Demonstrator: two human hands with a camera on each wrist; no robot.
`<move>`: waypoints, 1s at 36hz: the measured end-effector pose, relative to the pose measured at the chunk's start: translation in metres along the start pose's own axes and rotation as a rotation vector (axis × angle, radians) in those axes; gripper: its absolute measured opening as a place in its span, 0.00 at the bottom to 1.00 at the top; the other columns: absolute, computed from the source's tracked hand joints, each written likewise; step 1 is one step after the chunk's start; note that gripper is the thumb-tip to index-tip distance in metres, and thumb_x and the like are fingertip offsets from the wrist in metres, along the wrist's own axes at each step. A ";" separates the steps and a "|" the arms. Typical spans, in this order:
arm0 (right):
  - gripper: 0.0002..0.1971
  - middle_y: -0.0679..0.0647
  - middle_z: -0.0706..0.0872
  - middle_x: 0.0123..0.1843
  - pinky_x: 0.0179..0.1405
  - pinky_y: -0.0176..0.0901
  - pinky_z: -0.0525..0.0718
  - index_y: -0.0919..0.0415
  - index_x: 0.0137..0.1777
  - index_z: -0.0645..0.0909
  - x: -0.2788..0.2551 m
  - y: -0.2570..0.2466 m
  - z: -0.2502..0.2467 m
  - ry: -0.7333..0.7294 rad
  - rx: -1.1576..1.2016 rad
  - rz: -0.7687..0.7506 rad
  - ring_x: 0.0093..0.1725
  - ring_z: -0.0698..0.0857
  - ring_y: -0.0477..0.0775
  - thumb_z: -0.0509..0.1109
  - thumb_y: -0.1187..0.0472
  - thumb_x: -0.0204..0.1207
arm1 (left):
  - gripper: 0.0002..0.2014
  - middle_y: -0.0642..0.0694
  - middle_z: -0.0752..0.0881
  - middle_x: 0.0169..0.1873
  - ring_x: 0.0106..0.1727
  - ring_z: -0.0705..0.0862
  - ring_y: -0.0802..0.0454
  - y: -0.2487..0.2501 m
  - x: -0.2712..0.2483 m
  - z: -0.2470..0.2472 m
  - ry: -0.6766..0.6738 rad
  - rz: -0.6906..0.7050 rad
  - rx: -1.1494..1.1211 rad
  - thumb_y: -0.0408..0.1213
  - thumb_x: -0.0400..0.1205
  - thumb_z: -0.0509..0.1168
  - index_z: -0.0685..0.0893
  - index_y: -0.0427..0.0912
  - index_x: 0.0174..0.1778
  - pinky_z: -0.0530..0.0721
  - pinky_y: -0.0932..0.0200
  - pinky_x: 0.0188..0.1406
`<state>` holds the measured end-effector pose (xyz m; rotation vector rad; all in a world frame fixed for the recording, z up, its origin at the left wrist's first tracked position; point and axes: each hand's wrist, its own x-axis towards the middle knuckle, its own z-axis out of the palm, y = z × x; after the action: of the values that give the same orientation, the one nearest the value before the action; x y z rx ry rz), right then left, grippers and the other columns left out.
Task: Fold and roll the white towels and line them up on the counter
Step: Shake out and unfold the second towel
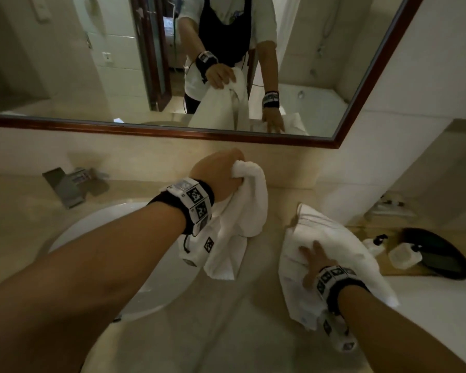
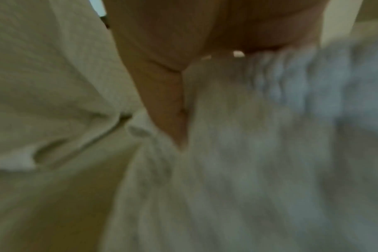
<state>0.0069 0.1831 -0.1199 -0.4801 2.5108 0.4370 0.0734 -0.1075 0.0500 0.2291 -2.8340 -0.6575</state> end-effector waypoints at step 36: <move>0.27 0.55 0.84 0.63 0.64 0.50 0.76 0.55 0.65 0.78 -0.170 -0.066 -0.239 0.327 0.225 -0.329 0.63 0.80 0.59 0.79 0.51 0.67 | 0.22 0.52 0.84 0.42 0.39 0.80 0.55 0.045 -0.027 -0.125 -0.596 -0.093 0.259 0.47 0.72 0.76 0.85 0.41 0.59 0.75 0.59 0.49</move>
<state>0.0622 0.0708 0.1530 -0.9155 2.6723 -0.0569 0.1262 -0.1138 0.1746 0.2410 -3.5045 -0.4222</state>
